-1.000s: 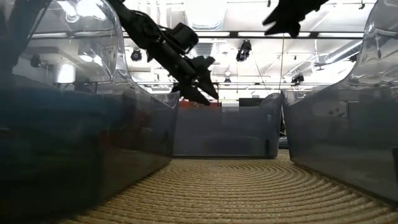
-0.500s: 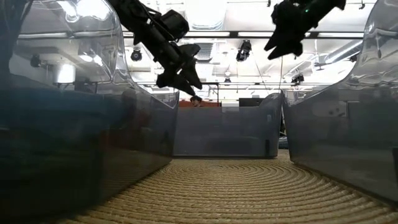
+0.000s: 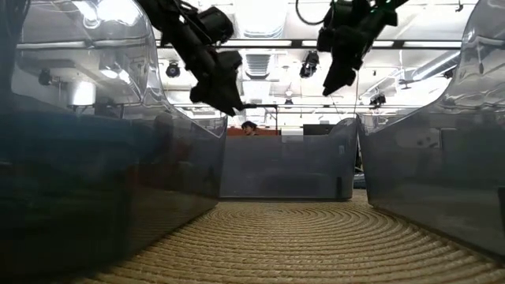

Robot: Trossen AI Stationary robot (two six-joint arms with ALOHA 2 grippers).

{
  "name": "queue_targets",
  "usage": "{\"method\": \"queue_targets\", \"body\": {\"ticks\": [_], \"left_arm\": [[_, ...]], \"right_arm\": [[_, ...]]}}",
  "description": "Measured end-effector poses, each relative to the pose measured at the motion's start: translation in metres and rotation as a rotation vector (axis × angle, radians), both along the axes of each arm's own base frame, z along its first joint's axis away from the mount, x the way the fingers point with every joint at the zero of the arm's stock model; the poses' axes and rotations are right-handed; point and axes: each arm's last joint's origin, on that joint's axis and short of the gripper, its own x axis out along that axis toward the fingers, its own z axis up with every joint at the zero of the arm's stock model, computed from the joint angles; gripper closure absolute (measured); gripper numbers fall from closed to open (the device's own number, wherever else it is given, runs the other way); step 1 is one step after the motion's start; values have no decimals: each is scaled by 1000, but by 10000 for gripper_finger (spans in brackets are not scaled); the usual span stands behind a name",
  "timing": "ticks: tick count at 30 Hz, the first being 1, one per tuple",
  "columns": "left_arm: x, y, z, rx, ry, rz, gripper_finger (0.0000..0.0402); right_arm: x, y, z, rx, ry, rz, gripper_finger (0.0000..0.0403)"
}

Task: Pick and place Granola Bars by type
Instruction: Adjust the blue granola bar on the table

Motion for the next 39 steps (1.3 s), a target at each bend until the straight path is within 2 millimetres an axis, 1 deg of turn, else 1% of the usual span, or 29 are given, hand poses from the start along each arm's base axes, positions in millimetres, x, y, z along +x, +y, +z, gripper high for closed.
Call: {"method": "queue_targets", "body": {"ticks": [4, 9, 14, 16, 20, 29, 39], "left_arm": [[-9, -3, 15, 56, -18, -1, 219], [-20, -7, 31, 104, -40, 25, 219], [-29, -10, 41, 134, -50, 50, 219], [-30, -10, 43, 142, -54, 56, 219], [-32, -11, 41, 131, -31, 55, 219], [-32, -12, 34, 117, -5, 54, 219], [-34, -12, 22, 91, 15, 69, 219]], "right_arm": [[9, -14, -5, -29, 71, 99, 177], [20, -28, -13, -116, 104, 235, 177], [30, -41, -26, -211, 218, 264, 177], [32, -45, -31, -210, 258, 235, 177], [34, -46, -37, -161, 272, 168, 177], [29, -43, -43, -126, 319, 200, 177], [21, -42, -64, -57, 371, 174, 177]]}}
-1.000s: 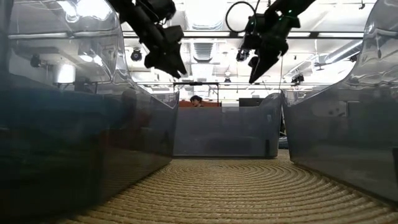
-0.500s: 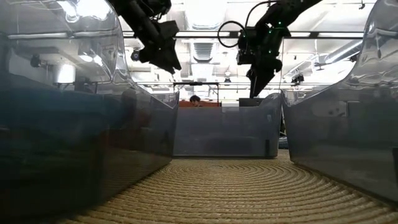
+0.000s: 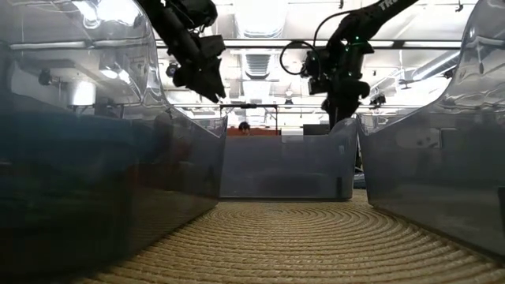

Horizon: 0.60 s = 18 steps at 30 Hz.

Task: Pick and place Granola Bars by type
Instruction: Adjust the blue granola bar on the table

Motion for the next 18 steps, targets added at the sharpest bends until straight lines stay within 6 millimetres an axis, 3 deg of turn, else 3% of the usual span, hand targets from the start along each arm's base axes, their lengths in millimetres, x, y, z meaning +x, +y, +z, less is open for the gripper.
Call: {"method": "queue_targets", "body": {"ticks": [12, 18], "left_arm": [[1, 1, -2, 4, -9, 1, 219], [1, 1, -2, 4, -12, 1, 219]], "right_arm": [[-6, 4, -30, -6, 33, 124, 177], [-4, 1, -35, -36, 12, 151, 177]]}}
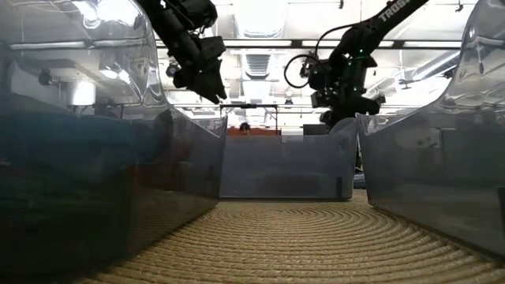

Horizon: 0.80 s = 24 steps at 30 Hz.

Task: Pick and place Granola Bars by type
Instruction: Adjust the blue granola bar on the table

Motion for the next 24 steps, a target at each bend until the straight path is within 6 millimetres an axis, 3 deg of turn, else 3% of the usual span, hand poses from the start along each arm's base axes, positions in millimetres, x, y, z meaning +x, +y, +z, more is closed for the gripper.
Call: {"method": "queue_targets", "body": {"ticks": [24], "left_arm": [[0, 0, 0, -16, -9, 17, 219]], "right_arm": [[27, -7, -35, -75, 28, 125, 177]]}}
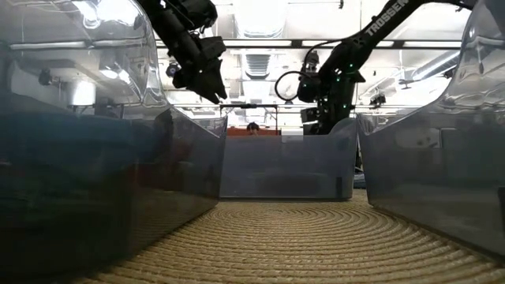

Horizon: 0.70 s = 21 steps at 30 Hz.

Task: Pick and place Granola Bars by type
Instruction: Adjust the blue granola bar on the table

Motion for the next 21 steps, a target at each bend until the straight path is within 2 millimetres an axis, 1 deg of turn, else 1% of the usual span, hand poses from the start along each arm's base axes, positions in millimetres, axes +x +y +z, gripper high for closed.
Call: {"method": "queue_targets", "body": {"ticks": [9, 15, 21], "left_arm": [[0, 0, 0, 0, -4, 2, 219], [0, 0, 0, -2, -7, 6, 219], [0, 0, 0, -3, -9, 7, 219]], "right_arm": [[15, -3, 3, -61, -48, -6, 177], [21, -3, -3, -57, -33, -2, 177], [25, -4, -2, -80, -24, -13, 177]]}}
